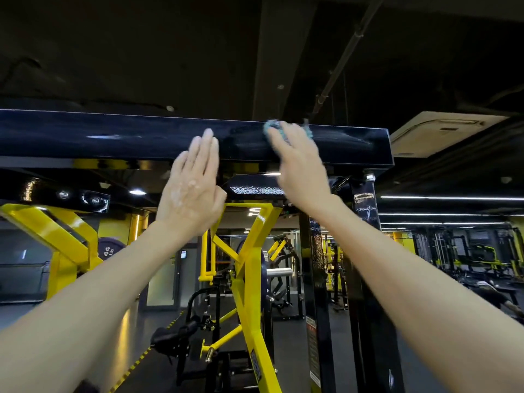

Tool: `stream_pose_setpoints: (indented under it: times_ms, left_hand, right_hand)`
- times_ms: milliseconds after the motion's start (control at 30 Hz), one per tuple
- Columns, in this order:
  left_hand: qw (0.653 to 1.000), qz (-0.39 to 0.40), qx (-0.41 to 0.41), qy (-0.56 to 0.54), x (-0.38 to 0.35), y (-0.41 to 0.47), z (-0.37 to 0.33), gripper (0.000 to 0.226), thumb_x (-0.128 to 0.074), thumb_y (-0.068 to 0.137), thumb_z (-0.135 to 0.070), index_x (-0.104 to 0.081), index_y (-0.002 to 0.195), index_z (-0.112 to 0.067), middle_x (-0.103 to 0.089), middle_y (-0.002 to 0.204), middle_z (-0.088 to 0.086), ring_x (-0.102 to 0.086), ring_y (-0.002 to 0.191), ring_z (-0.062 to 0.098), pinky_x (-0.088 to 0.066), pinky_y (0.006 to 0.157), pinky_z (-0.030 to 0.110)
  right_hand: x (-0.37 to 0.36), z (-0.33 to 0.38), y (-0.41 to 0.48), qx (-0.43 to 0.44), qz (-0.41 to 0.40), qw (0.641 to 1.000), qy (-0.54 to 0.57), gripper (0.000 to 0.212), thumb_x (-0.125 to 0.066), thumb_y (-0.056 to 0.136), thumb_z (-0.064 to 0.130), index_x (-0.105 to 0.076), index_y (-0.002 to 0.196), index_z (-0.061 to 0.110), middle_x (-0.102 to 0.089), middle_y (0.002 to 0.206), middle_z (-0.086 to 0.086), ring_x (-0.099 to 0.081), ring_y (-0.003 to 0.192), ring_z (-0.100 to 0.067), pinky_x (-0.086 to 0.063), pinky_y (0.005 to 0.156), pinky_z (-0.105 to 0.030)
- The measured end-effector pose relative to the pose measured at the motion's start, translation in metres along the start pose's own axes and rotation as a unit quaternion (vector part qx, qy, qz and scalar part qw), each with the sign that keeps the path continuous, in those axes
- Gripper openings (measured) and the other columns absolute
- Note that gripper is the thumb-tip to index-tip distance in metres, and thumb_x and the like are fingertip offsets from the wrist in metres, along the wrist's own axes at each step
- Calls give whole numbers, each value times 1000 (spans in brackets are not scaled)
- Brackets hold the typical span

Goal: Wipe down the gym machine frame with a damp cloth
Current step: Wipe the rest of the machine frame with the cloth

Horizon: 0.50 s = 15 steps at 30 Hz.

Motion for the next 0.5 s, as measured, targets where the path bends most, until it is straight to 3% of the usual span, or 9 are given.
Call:
stream_pose_setpoints:
  times_ms: [200,333,500]
  left_hand:
    - [999,19,30,11,6,-13,32,71,-49,91,-14,-20,153,6,-19,161,24,-19,149,34,-19,120,45]
    - [1000,14,25,-3,3,-14,33,74,-52,89,-12,-18,153,5,-18,161,23,-17,150,34,-16,121,41]
    - [1000,-4,25,-15,-2,-17,35,75,-52,88,-10,-18,154,4,-17,162,22,-15,151,33,-12,121,39]
  right_hand:
    - [25,-53,-17,-96,-33,994,-43,56,-49,90,-3,-41,145,7,-40,147,-19,-33,137,-35,-32,111,-54]
    - [8,-28,-10,-138,-60,987,-59,55,-48,90,-1,-41,145,5,-36,151,-19,-27,141,-38,-26,113,-55]
    - [-18,38,8,-92,-66,993,-19,59,-50,86,0,-42,144,6,-37,151,-17,-26,143,-34,-20,116,-51]
Point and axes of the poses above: each hand's wrist, its own y-axis towards the middle knuckle, its own x-axis out of the back of the hand, z = x × y, the point moved 1 cm from there along y, towards the middle knuckle
